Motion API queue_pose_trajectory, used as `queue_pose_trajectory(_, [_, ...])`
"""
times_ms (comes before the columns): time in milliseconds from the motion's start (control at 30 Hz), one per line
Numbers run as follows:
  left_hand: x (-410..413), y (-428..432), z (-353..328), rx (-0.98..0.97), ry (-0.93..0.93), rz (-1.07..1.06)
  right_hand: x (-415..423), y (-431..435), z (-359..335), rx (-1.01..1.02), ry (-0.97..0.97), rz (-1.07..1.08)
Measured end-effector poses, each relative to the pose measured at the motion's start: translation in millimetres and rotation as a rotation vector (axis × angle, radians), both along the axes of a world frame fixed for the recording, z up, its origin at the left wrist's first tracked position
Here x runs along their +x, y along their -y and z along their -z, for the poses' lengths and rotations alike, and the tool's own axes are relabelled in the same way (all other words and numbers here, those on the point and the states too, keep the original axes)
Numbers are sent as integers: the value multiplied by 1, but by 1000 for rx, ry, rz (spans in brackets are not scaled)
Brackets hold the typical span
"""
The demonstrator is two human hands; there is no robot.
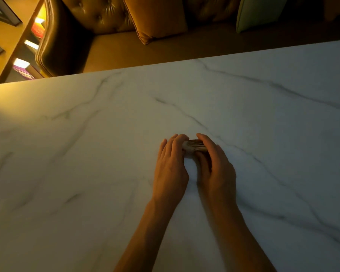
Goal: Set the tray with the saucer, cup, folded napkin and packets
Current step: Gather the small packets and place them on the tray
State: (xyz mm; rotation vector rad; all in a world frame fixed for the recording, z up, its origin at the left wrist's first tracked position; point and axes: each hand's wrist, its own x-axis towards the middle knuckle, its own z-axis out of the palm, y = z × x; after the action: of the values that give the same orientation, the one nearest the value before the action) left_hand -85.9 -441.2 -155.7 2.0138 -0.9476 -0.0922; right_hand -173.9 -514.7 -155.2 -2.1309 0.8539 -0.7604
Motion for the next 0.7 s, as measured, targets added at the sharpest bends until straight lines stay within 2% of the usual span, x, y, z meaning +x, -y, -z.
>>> queue_pose_trajectory(100, [1,-5,-6,-47,-59,1,-3,-2,-8,54,-4,8])
queue_pose_trajectory(300, [0,-39,-33,77,-441,53,-28,-2,-39,409,-153,-41])
queue_pose_trajectory(367, [-5,-60,-53,132,-651,37,-44,-12,-59,626,-173,-67])
queue_pose_trajectory(467, [-26,-98,-93,168,-1086,29,-72,-41,-87,907,-185,-75])
queue_pose_trajectory(567, [-48,-134,-135,135,-1193,20,-100,-78,-120,1108,-109,-89])
queue_pose_trajectory(700, [-73,-169,-178,87,-1246,4,-128,-116,-160,1181,-52,-83])
